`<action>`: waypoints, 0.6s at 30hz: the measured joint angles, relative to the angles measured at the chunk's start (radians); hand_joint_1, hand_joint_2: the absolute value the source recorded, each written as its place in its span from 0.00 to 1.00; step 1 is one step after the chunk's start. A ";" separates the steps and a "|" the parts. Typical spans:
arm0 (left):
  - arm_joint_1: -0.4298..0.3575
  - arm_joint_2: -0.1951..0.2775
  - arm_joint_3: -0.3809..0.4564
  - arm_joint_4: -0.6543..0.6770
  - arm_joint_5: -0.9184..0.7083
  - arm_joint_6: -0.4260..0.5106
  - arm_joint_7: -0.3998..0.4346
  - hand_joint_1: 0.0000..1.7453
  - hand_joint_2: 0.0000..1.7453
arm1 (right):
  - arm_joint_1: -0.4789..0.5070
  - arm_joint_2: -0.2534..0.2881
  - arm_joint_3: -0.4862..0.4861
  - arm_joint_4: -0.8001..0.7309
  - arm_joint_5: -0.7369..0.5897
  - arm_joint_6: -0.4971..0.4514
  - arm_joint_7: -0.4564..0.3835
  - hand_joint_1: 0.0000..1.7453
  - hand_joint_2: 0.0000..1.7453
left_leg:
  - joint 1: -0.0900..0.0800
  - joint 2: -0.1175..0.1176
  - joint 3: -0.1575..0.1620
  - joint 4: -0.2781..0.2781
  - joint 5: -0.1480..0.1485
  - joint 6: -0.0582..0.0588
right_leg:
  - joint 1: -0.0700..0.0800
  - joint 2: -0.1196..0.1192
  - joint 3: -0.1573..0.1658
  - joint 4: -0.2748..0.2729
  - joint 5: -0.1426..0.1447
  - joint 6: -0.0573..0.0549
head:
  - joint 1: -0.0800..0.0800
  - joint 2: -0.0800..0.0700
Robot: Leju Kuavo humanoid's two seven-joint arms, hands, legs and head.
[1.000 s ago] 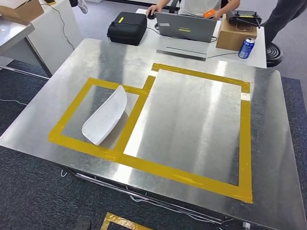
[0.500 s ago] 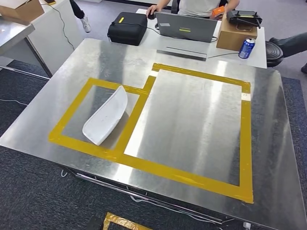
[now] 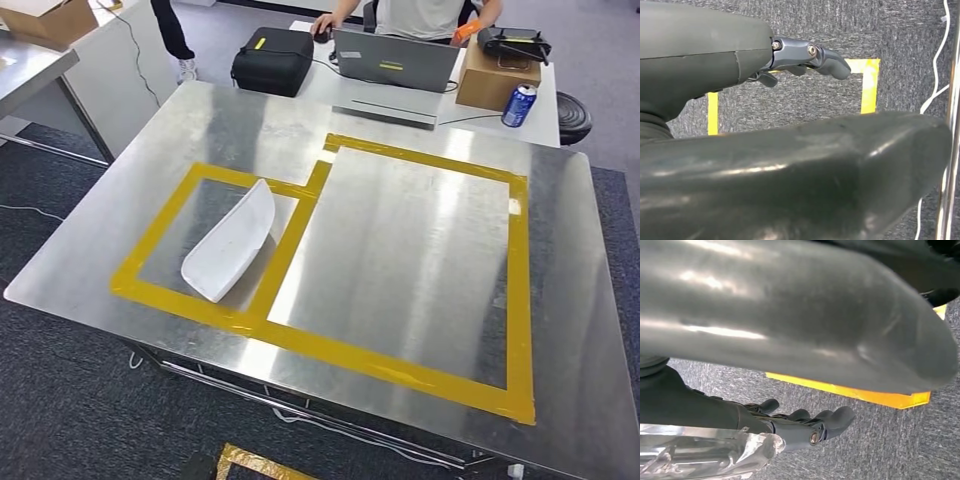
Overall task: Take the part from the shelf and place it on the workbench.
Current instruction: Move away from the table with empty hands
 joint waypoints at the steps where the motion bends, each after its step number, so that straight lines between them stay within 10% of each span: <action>1: 0.000 0.000 0.000 0.000 0.000 -0.001 0.001 0.00 0.00 | 0.000 -0.001 0.001 0.000 0.000 0.000 -0.001 0.00 0.00 | 0.002 0.000 -0.001 0.000 0.001 -0.003 | -0.002 -0.001 0.020 -0.014 0.009 0.003 | 0.000 0.000; 4: 0.001 0.001 0.000 0.001 0.001 -0.003 0.003 0.00 0.00 | -0.006 -0.002 0.006 -0.001 0.000 -0.002 -0.004 0.00 0.00 | 0.010 -0.002 -0.005 0.007 0.003 -0.023 | -0.011 0.002 0.150 -0.195 0.070 0.013 | 0.001 0.000; 6: 0.000 0.002 0.000 0.001 0.002 -0.001 0.006 0.00 0.00 | -0.011 -0.002 0.008 -0.001 0.001 -0.003 -0.005 0.00 0.00 | 0.009 -0.004 -0.008 0.014 0.004 -0.041 | -0.012 0.011 0.191 -0.257 0.078 0.000 | 0.002 0.000; 10: 0.002 0.003 0.000 0.003 0.002 0.004 0.010 0.00 0.00 | -0.013 -0.003 0.008 -0.001 0.002 -0.007 -0.003 0.00 0.00 | 0.014 -0.006 -0.024 0.034 -0.013 -0.064 | -0.007 0.014 0.166 -0.255 0.090 -0.043 | -0.003 0.000; 15: 0.001 0.004 0.000 0.004 0.002 0.005 0.015 0.00 0.00 | -0.012 -0.003 0.009 -0.001 0.002 -0.008 -0.002 0.00 0.00 | 0.008 -0.005 -0.106 0.288 -0.182 -0.060 | 0.007 0.007 0.113 -0.256 0.131 -0.069 | -0.014 0.000; 18: -0.001 0.004 0.000 0.004 0.001 0.005 0.016 0.00 0.00 | -0.012 -0.003 0.009 -0.001 0.002 -0.007 -0.002 0.00 0.00 | -0.003 -0.005 -0.024 0.203 -0.122 -0.041 | 0.015 0.006 0.082 -0.255 0.157 -0.068 | -0.014 0.000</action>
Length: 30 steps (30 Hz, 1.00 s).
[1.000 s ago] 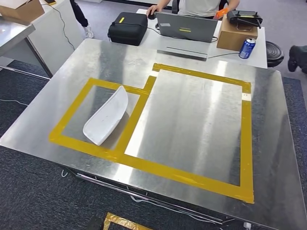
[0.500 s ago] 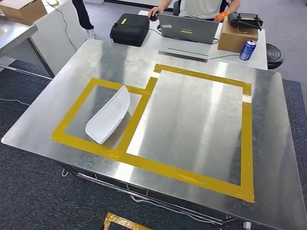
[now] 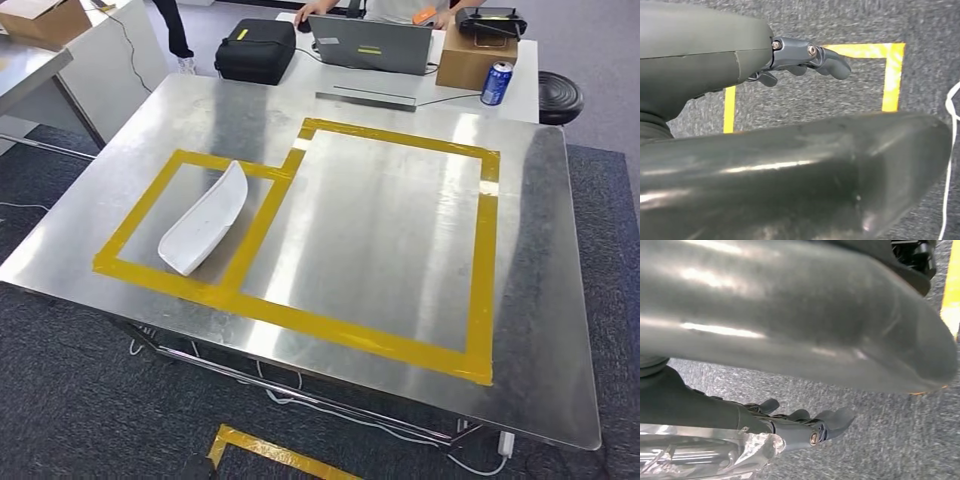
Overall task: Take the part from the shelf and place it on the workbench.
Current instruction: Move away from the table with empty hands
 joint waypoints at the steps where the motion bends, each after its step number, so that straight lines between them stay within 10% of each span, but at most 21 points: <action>1: -0.002 0.000 0.000 0.000 0.000 0.000 0.000 0.00 0.00 | 0.000 0.000 0.000 0.000 0.000 0.002 0.000 0.00 0.00 | -0.005 0.000 0.052 -0.073 0.018 0.008 | 0.002 0.000 -0.008 0.001 0.009 0.002 | 0.000 0.000; 3: -0.007 0.000 0.000 0.000 -0.002 -0.001 -0.001 0.00 0.00 | 0.000 0.000 0.000 -0.001 0.000 0.007 0.000 0.00 0.00 | -0.014 0.000 0.123 -0.185 0.027 0.019 | 0.006 0.000 -0.019 -0.001 0.028 0.011 | 0.000 0.000; 6: -0.006 -0.001 0.000 0.001 -0.003 -0.003 -0.006 0.00 0.00 | 0.002 0.000 0.000 -0.001 0.000 0.012 0.002 0.00 0.00 | -0.018 0.005 0.122 -0.217 0.042 0.033 | 0.004 0.001 -0.026 -0.012 0.056 0.029 | -0.002 0.000; 12: -0.003 -0.002 0.000 0.002 -0.002 -0.005 -0.015 0.00 0.00 | 0.004 -0.002 0.000 0.000 -0.002 0.012 0.003 0.00 0.00 | -0.012 0.043 0.051 -0.220 0.101 0.054 | -0.001 -0.006 -0.085 0.248 -0.139 0.060 | 0.011 0.000; 14: -0.003 -0.002 0.000 0.002 -0.002 -0.005 -0.016 0.00 0.00 | 0.005 -0.002 0.000 0.000 -0.002 0.012 0.003 0.00 0.00 | -0.012 0.064 0.029 -0.218 0.117 0.050 | -0.002 -0.011 -0.055 0.272 -0.090 0.064 | 0.011 0.000; 16: -0.002 -0.003 0.000 0.002 -0.001 -0.004 -0.018 0.00 0.00 | 0.003 -0.002 0.000 0.000 -0.002 0.012 0.003 0.00 0.00 | -0.013 0.084 0.016 -0.214 0.129 0.043 | -0.002 -0.044 0.044 0.160 -0.054 0.065 | 0.012 0.000; 19: -0.002 -0.003 0.000 0.003 0.000 -0.001 -0.020 0.00 0.00 | -0.002 -0.002 0.000 -0.002 -0.002 0.012 0.002 0.00 0.00 | -0.020 0.112 0.010 -0.203 0.137 0.028 | 0.004 -0.087 0.169 -0.030 -0.103 0.046 | 0.013 0.000; 21: -0.004 -0.003 0.000 0.003 0.000 0.000 -0.021 0.00 0.00 | 0.000 -0.002 0.000 -0.002 -0.002 0.012 0.002 0.00 0.00 | -0.020 0.130 0.010 -0.200 0.141 0.018 | 0.005 -0.068 0.165 -0.049 -0.110 0.023 | 0.013 0.000; 27: 0.004 -0.002 0.001 0.003 0.000 0.001 -0.022 0.00 0.00 | 0.001 -0.002 0.000 -0.002 -0.002 0.014 0.002 0.00 0.00 | -0.010 0.016 -0.096 0.065 -0.021 -0.006 | 0.003 0.003 0.134 -0.049 -0.073 -0.011 | 0.009 0.000; 30: 0.004 -0.002 0.001 0.003 0.000 0.000 -0.024 0.00 0.00 | 0.004 -0.002 0.000 -0.002 -0.002 0.011 0.004 0.00 0.00 | -0.010 0.010 -0.063 0.016 0.041 0.001 | 0.004 0.029 0.128 -0.048 -0.065 -0.009 | 0.009 0.000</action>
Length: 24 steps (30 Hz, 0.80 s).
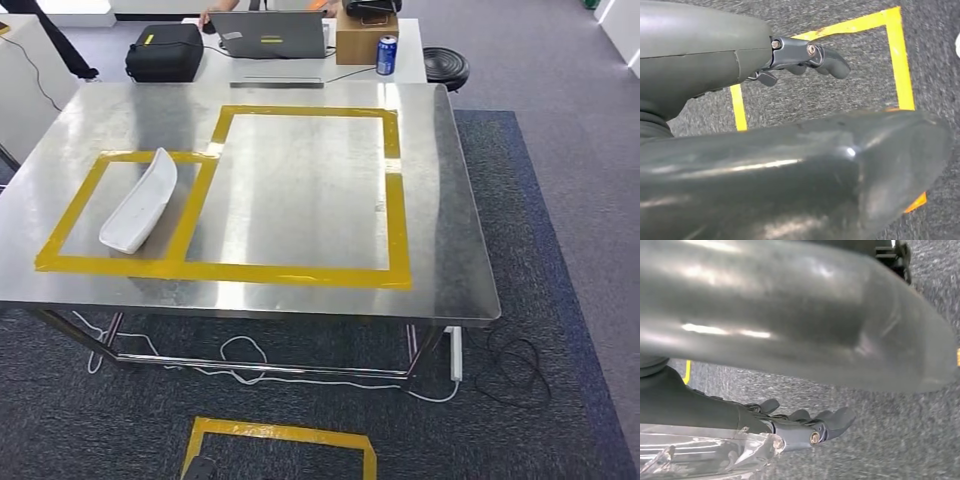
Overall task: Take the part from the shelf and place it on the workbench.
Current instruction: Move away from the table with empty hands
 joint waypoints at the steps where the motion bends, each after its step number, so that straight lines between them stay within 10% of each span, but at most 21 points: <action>1: -0.001 0.000 0.000 0.000 0.000 -0.001 0.001 0.00 0.00 | 0.000 0.000 0.000 0.000 0.000 -0.001 0.001 0.00 0.00 | 0.000 -0.005 0.036 -0.070 0.036 0.005 | 0.000 0.007 -0.001 0.001 0.002 0.002 | 0.000 0.000; 4: -0.005 0.000 0.002 0.000 0.001 -0.006 0.007 0.00 0.00 | -0.001 0.000 0.000 0.000 0.000 -0.002 0.005 0.00 0.00 | -0.001 -0.020 0.101 -0.212 0.082 0.016 | 0.004 0.016 -0.011 0.007 0.007 0.016 | 0.000 0.000; 7: -0.007 0.000 0.003 0.000 0.003 -0.008 0.008 0.00 0.00 | 0.000 0.000 0.000 0.000 0.000 -0.002 0.009 0.00 0.00 | 0.001 -0.017 0.092 -0.224 0.087 0.031 | 0.004 0.010 -0.026 0.015 0.002 0.033 | 0.000 0.000; 13: -0.006 0.000 0.005 0.000 0.003 -0.005 0.013 0.00 0.00 | -0.001 0.000 0.000 0.000 0.000 -0.002 0.016 0.00 0.00 | 0.003 0.004 0.049 -0.228 0.123 0.053 | -0.002 -0.035 -0.121 0.299 -0.170 0.060 | 0.006 0.000; 19: -0.008 0.001 0.005 0.000 0.000 -0.005 0.014 0.00 0.00 | -0.007 -0.001 0.000 -0.001 0.000 -0.002 0.017 0.00 0.00 | -0.002 0.008 0.008 -0.221 0.171 0.030 | -0.006 -0.039 0.091 -0.007 -0.067 0.055 | 0.004 0.000; 22: -0.007 0.001 0.005 0.000 -0.001 -0.004 0.017 0.00 0.00 | -0.006 -0.001 0.000 0.000 0.000 -0.002 0.019 0.00 0.00 | 0.000 0.007 0.002 -0.223 0.187 0.013 | -0.003 -0.035 0.075 -0.015 -0.055 0.031 | 0.001 0.000; 24: -0.004 0.001 0.006 0.000 -0.001 -0.004 0.020 0.00 0.00 | -0.005 -0.001 0.000 0.000 0.000 -0.002 0.020 0.00 0.00 | 0.003 0.004 -0.014 -0.179 0.122 0.002 | -0.006 -0.036 0.053 -0.015 -0.034 0.013 | -0.003 0.000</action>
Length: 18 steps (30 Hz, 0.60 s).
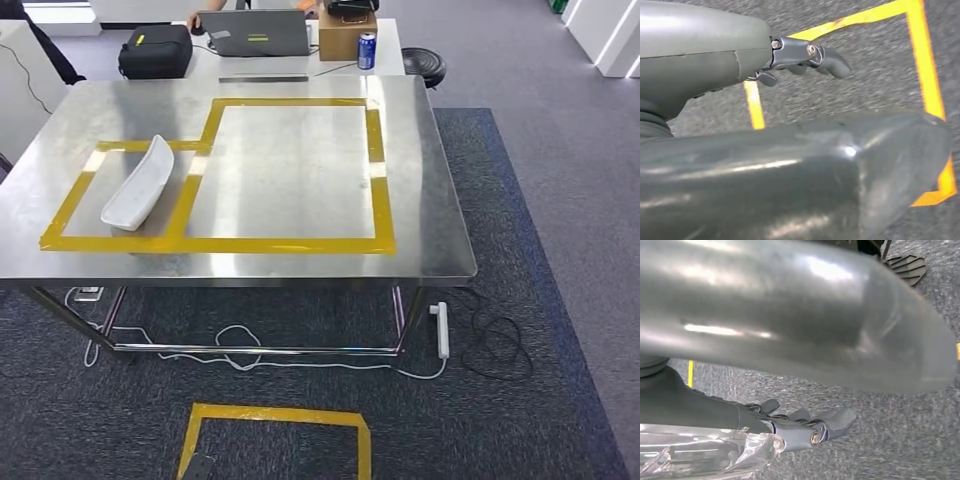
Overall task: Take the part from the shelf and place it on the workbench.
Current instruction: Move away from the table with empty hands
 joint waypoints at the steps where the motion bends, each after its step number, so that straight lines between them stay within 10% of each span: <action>1: 0.001 0.000 0.000 0.000 0.000 0.000 0.001 0.00 0.00 | 0.000 0.000 0.000 0.000 0.000 0.000 0.000 0.00 0.00 | 0.001 -0.002 -0.015 0.052 -0.057 -0.005 | -0.001 0.000 -0.012 0.000 0.012 -0.006 | -0.002 0.000; 3: 0.000 0.000 0.000 0.000 0.000 0.000 0.003 0.00 0.00 | 0.000 0.000 0.000 0.000 0.000 0.001 0.002 0.00 0.00 | 0.001 -0.003 -0.046 0.189 -0.152 -0.010 | 0.000 0.001 -0.043 0.002 0.038 -0.009 | -0.005 0.000; 5: -0.002 0.000 0.000 0.000 -0.001 -0.002 0.006 0.00 0.00 | 0.001 0.000 0.001 0.000 0.000 0.003 0.007 0.00 0.00 | 0.001 -0.004 -0.035 0.252 -0.154 -0.010 | 0.001 0.001 -0.076 0.006 0.061 -0.006 | -0.005 0.000; 10: -0.006 -0.001 0.001 0.000 -0.002 -0.012 0.006 0.00 0.00 | 0.000 0.000 0.003 0.000 0.000 -0.012 0.015 0.00 0.00 | 0.002 -0.016 0.193 -0.031 -0.094 0.003 | 0.003 0.005 -0.126 0.020 0.101 0.018 | -0.006 0.000; 13: -0.007 -0.003 0.001 0.001 -0.011 -0.012 0.013 0.00 0.00 | 0.001 0.000 0.004 0.000 0.000 -0.013 0.013 0.00 0.00 | -0.002 -0.016 0.202 -0.071 -0.099 0.026 | 0.002 0.006 -0.138 0.024 0.118 0.035 | -0.006 0.000; 18: -0.007 -0.004 0.001 0.002 -0.016 -0.011 0.027 0.00 0.00 | 0.002 -0.001 0.004 0.000 0.000 -0.013 0.014 0.00 0.00 | -0.006 -0.005 0.145 -0.069 -0.049 0.056 | -0.002 0.000 -0.206 0.240 -0.066 0.054 | 0.003 0.000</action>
